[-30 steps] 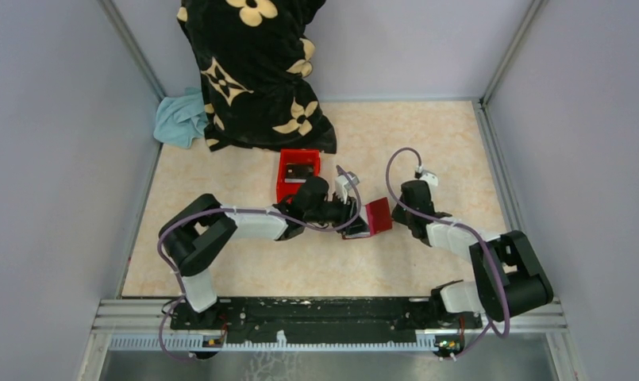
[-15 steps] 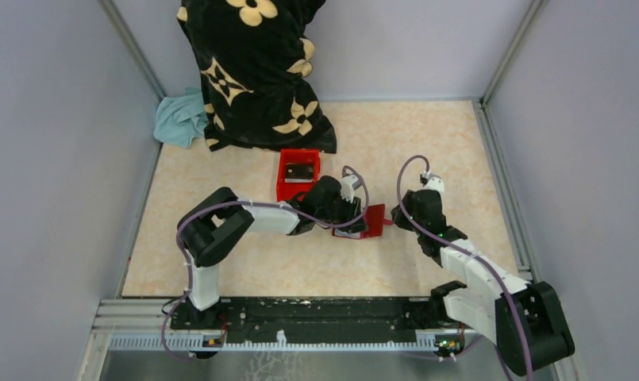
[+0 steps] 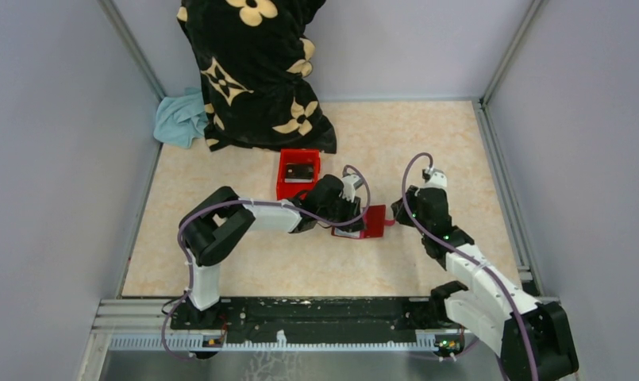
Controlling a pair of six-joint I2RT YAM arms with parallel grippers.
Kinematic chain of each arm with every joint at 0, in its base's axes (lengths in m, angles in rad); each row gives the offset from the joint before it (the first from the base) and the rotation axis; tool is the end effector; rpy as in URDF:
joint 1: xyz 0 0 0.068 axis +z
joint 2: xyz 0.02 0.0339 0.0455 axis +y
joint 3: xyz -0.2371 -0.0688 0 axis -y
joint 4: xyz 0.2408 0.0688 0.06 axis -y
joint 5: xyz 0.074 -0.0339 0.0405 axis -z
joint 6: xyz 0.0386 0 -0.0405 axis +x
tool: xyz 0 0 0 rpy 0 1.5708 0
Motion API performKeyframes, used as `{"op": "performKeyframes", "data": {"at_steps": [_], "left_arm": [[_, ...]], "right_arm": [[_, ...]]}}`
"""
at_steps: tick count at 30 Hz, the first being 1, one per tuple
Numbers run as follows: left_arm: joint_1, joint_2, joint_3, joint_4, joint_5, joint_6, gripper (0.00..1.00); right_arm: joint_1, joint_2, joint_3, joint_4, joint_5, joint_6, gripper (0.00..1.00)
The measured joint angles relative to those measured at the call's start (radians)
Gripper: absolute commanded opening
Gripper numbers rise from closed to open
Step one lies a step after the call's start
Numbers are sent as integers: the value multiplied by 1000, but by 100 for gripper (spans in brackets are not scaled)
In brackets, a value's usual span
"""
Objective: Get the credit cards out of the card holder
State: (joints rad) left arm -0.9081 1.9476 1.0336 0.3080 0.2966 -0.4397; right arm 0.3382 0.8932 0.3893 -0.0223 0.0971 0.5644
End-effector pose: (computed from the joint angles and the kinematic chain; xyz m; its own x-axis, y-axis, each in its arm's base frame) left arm 0.2329 -0.3167 0.1167 -0.7009 0.2365 -0.6729 0.6668 0.5522 -0.5005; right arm 0.1978 0.0656 0.1780 -0.5347 0.3763 -0.7567 0.0412 0.9059 0.4214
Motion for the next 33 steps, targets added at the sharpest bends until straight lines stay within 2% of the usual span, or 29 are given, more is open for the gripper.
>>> {"op": "performKeyframes", "data": {"at_steps": [3,8,12,19,24,33], "left_arm": [[0,0,0,-2,11,8,25],[1,-3,-22,38,45,18,26],[1,-60,-124,124,82,29,29],[13,-177,-182,179,20,51,29],[48,-181,-180,150,-53,40,24],[142,-134,-162,45,-107,-21,23]], "right_arm": [[0,13,0,19,-41,-3,0],[26,85,0,55,-95,-7,0],[55,164,6,98,-129,-21,0],[59,301,6,159,-168,-23,0],[59,359,6,174,-174,-27,0],[59,412,5,229,-175,-29,0]]}}
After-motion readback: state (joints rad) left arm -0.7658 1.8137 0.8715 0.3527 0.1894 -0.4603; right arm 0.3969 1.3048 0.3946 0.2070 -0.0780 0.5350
